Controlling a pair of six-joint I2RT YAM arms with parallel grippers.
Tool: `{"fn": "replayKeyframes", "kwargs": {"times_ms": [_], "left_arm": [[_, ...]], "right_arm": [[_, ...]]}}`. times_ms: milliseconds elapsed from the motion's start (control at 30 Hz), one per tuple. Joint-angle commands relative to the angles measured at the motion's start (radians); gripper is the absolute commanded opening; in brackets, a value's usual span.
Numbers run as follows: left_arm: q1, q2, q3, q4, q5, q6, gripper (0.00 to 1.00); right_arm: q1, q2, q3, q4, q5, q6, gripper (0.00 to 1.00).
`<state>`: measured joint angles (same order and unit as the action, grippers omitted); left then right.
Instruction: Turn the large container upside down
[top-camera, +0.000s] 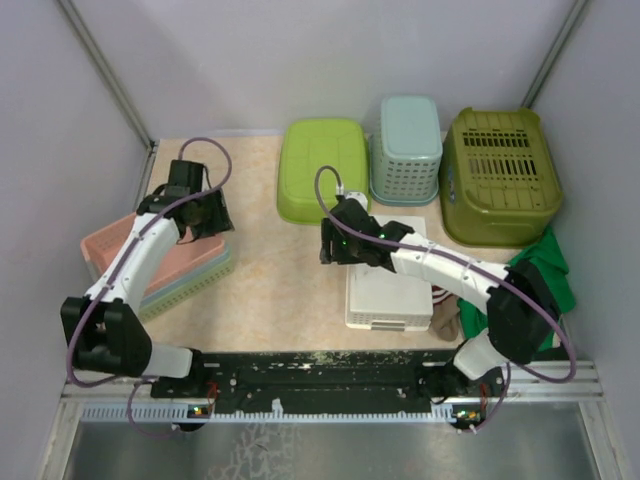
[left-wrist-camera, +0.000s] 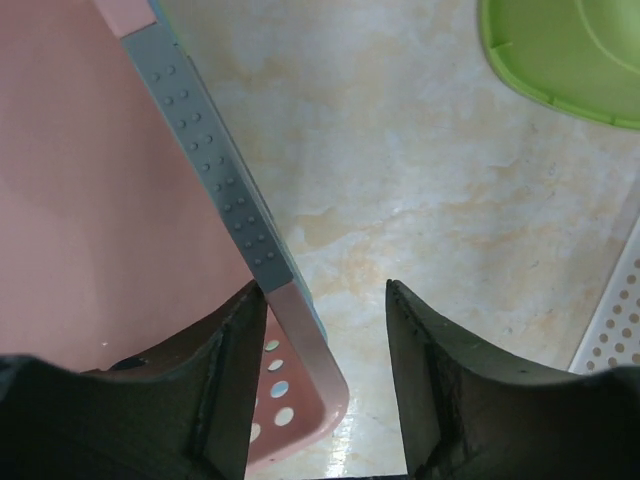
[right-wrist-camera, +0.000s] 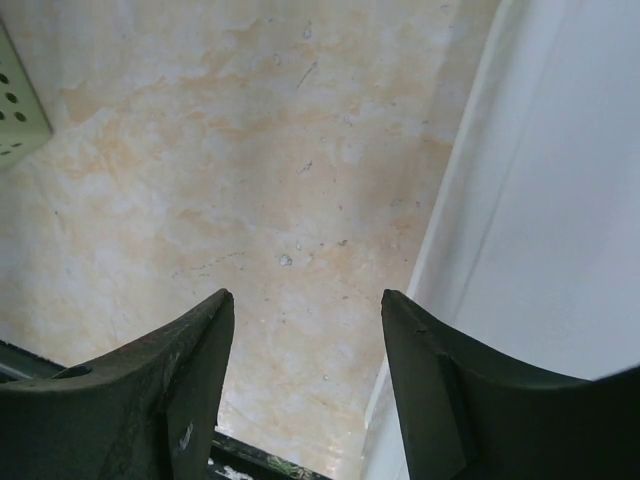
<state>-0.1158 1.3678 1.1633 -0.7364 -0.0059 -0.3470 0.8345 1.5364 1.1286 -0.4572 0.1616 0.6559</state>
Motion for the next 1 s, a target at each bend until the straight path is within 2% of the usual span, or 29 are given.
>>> {"fn": "replayKeyframes", "kwargs": {"times_ms": [0,200,333,467,700,967], "left_arm": [[-0.105,0.053,0.066,0.054,0.021,-0.012,0.51],[-0.195,0.101,0.102,0.086,0.082,0.031,0.21],[-0.216,0.106,0.122,0.076,0.070,0.062,0.01],[-0.217,0.092,0.182,0.028,0.010,0.105,0.00],[-0.214,0.074,0.285,-0.006,-0.180,0.185,0.00],[-0.218,0.044,0.576,-0.115,-0.100,0.210,0.00]], "right_arm": [[-0.041,-0.125,-0.044,0.007,0.040,0.007,0.61],[-0.077,-0.193,-0.083,-0.017,0.077,0.017,0.61],[-0.094,-0.209,-0.098,-0.018,0.076,0.020,0.61],[-0.097,-0.216,-0.099,-0.021,0.073,0.021,0.61],[-0.100,-0.231,-0.105,-0.015,0.073,0.024,0.61],[-0.100,-0.278,-0.109,-0.014,0.088,0.037,0.61]]}}
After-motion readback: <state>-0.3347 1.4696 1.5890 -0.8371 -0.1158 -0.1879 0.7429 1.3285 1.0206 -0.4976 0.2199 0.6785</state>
